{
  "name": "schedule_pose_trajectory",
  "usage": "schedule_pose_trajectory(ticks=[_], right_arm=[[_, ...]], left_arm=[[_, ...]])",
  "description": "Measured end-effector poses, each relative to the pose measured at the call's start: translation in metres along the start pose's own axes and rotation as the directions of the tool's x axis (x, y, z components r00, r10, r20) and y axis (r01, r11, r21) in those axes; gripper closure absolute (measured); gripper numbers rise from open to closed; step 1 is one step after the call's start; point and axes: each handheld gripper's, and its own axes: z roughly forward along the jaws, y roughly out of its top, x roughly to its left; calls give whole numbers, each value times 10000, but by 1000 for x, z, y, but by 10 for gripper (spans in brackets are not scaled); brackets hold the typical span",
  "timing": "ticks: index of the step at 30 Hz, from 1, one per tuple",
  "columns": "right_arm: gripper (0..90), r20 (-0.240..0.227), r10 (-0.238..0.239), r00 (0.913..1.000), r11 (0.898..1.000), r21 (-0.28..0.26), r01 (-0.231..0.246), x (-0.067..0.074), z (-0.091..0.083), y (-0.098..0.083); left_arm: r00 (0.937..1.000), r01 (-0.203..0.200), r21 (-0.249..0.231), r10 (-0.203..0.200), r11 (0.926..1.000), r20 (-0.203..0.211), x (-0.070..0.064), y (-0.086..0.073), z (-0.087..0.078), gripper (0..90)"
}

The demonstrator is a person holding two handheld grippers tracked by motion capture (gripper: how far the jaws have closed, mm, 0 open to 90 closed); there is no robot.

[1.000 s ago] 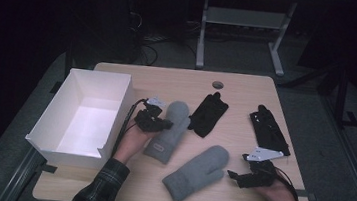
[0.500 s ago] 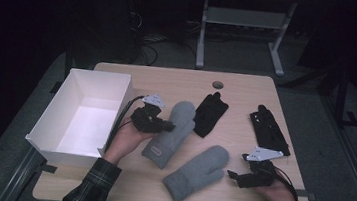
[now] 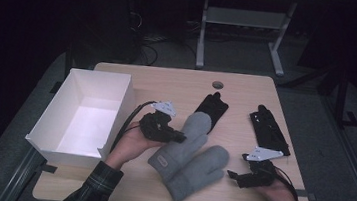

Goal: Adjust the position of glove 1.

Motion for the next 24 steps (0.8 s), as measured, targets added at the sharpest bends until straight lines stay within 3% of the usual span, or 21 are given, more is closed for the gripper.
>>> schedule_pose_trajectory(ticks=[7,12,24], right_arm=[[143,1,5,10000,10000,2,-5,0,0,0],[143,-2,9,10000,10000,3,-9,0,0,0],[143,0,2,10000,10000,-1,-2,0,0,0]], left_arm=[[9992,-51,324,39,9995,388,-13,5,8,865],[9964,-312,553,267,9980,805,-23,8,18,865],[9927,-303,949,188,9950,1194,-30,7,46,865]])
